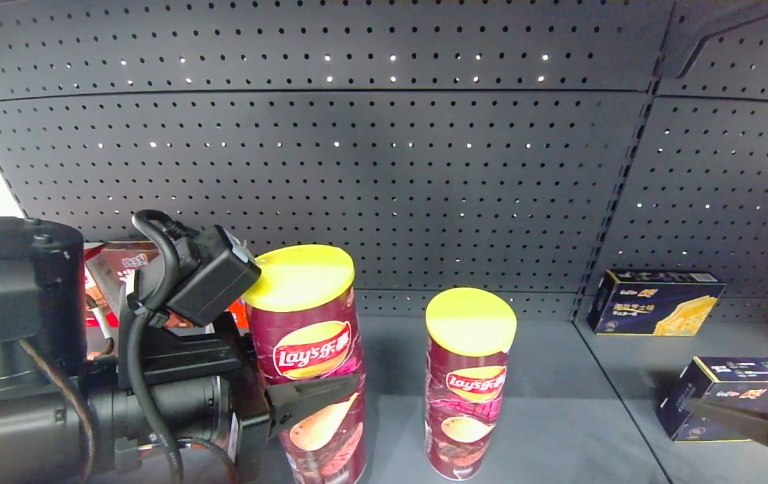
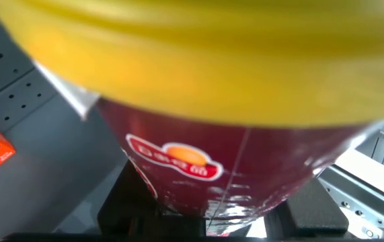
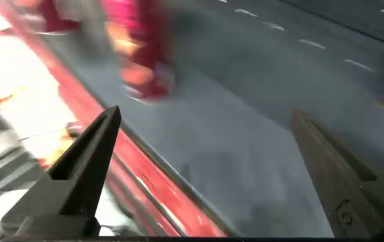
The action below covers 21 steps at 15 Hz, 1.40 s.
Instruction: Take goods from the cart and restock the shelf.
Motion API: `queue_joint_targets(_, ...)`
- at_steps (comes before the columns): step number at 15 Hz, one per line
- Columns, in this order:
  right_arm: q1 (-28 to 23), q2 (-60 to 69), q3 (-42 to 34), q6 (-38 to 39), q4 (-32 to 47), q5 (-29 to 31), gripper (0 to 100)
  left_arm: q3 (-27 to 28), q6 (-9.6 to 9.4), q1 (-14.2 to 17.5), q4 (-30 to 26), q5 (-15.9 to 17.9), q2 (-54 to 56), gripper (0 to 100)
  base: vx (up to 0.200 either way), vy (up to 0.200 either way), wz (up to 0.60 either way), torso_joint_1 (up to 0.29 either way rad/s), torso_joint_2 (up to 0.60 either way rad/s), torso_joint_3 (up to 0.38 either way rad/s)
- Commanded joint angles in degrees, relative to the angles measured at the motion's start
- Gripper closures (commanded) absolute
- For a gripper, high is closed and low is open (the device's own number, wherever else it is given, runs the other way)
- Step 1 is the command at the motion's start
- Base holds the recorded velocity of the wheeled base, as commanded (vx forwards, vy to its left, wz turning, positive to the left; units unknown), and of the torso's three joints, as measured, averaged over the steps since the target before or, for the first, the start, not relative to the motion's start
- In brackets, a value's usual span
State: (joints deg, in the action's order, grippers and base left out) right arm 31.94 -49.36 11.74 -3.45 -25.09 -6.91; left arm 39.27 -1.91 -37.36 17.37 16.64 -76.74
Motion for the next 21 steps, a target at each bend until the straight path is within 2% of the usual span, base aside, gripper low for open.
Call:
queue_joint_targets(1, -2.6, 20.4, 2.1, -0.2, 11.7, 12.4, 0, -0.2, -0.02, 0.0, 0.1, 0.1, -0.3, 100, 0.0, 0.0, 0.0, 0.0, 0.0, 0.0)
queue_joint_targets(2, -2.6, 21.1, 1.3, -0.2, 11.8, 14.3, 0, -0.2, -0.02, 0.0, 0.1, 0.1, -0.3, 100, 0.0, 0.0, 0.0, 0.0, 0.0, 0.0)
queue_joint_targets(3, -3.3, 22.6, -0.8, -0.1, 11.8, 19.3, 0, -0.2, -0.02, 0.1, 0.2, 0.1, -0.3, 100, 0.0, 0.0, 0.0, 0.0, 0.0, 0.0)
queue_joint_targets(4, -6.2, 23.9, -3.5, 0.1, 11.8, 20.3, 0, -1.2, -0.02, 0.2, 0.4, 0.2, -0.4, 100, 0.0, 0.0, 0.0, 0.0, 0.0, 0.0)
queue_joint_targets(5, -8.7, 25.1, -5.9, 0.1, 11.8, 20.1, 0, -2.1, -0.02, 0.1, 0.4, 0.2, -0.2, 100, 0.0, 0.0, 0.0, 0.0, 0.0, 0.0)
queue_joint_targets(7, -9.6, 29.3, -9.9, 0.2, 11.7, 20.0, 0, -3.1, -0.02, 0.1, 0.5, 0.2, -0.1, 100, 0.0, 0.0, 0.0, 0.0, 0.0, 0.0)
queue_joint_targets(8, -8.9, 35.7, -11.7, 0.1, 15.6, 19.4, 0, -3.1, -0.02, 0.2, 0.4, 0.2, -0.1, 100, 0.0, 0.0, 0.0, 0.0, 0.0, 0.0)
queue_joint_targets(9, -8.8, 41.6, -11.4, -0.3, 22.6, 17.8, 0, -3.1, -0.02, 0.3, 0.4, 0.2, -0.1, 100, 0.0, 0.0, 0.0, 0.0, 0.0, 0.0)
queue_joint_targets(10, -8.4, 46.9, -9.0, -0.9, 27.1, 14.0, 0, -3.1, -0.02, 0.3, 0.4, 0.3, -0.1, 100, 0.0, 0.0, 0.0, 0.0, 0.0, 0.0)
queue_joint_targets(12, -8.1, 49.4, -9.3, -1.1, 27.0, 12.5, 0, -3.2, -0.02, 0.1, 0.4, 0.3, -0.1, 100, 0.0, 0.0, 0.0, 0.0, 0.0, 0.0)
queue_joint_targets(13, -6.8, 49.4, -9.4, -0.8, 27.0, 10.8, 0, -3.2, -0.02, 0.0, 0.5, 0.3, -0.1, 100, 0.0, 0.0, 0.0, 0.0, 0.0, 0.0)
queue_joint_targets(15, 0.1, 49.4, -10.6, 1.8, 26.5, 5.0, 0, -3.1, -0.02, 0.0, 0.5, 0.3, 0.0, 100, 0.0, 0.0, 0.0, 0.0, 0.0, 0.0)
queue_joint_targets(16, 2.9, 49.4, -11.7, 2.1, 25.1, 5.0, 0, -3.1, -0.02, 0.0, 0.5, 0.3, 0.0, 100, 0.0, 0.0, 0.0, 0.0, 0.0, 0.0)
queue_joint_targets(17, 3.4, 49.4, -11.7, 2.2, 25.1, 5.0, 0, -3.2, -0.02, 0.0, 0.5, 0.3, 0.0, 100, 0.0, 0.0, 0.0, 0.0, 0.0, 0.0)
queue_joint_targets(18, 2.5, 49.4, -11.7, 2.2, 25.1, 5.1, 0, -3.1, -0.02, 0.0, 0.5, 0.3, 0.0, 100, 0.0, 0.0, 0.0, 0.0, 0.0, 0.0)
queue_joint_targets(20, -3.6, 43.9, -11.7, 2.2, 25.1, 5.1, 0, -3.1, -0.02, 0.1, 0.5, 0.3, 0.0, 100, 0.0, 0.0, 0.0, 0.0, 0.0, 0.0)
queue_joint_targets(21, -11.5, 40.0, -11.7, 2.2, 25.1, 5.1, 0, -3.2, -0.02, 0.0, 0.5, 0.3, 0.0, 100, 0.0, 0.0, 0.0, 0.0, 0.0, 0.0)
